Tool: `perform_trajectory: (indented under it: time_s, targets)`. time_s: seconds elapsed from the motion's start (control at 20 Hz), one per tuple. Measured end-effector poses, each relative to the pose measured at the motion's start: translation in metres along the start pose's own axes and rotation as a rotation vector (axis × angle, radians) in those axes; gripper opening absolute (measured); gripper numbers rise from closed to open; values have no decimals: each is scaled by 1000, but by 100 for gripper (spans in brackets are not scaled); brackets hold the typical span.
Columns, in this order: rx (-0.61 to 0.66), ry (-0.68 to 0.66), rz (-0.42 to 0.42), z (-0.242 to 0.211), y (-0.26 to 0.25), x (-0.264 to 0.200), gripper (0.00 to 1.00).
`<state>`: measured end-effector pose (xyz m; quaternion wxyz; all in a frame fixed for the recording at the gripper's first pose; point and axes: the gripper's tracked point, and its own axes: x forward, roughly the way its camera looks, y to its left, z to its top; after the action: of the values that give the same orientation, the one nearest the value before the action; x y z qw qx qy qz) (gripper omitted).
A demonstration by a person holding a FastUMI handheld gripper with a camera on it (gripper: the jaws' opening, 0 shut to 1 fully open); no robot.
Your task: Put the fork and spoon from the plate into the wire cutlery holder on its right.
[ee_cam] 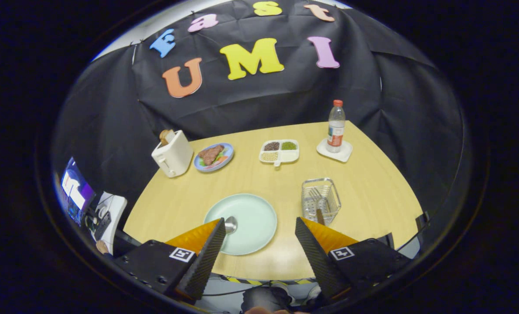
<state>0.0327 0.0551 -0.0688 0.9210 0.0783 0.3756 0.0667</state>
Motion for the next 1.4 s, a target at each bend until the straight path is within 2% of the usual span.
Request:
perform_trajectory:
  time_s: [0.4,0.7,0.9,1.2,1.3,1.35,1.4]
  targets:
    - [-12,55,21,-56,65,46,96]
    - [31,181,2,-100,67,102,97]
    - [56,204,-13,-105,66,121,95]
    - [17,242,-36,-115,70,131,72]
    - [11,252,-41,-116,71,133,57]
    - [16,256,-41,-116,72,133,43]
    - [14,259,-49,-117,71,134,37]
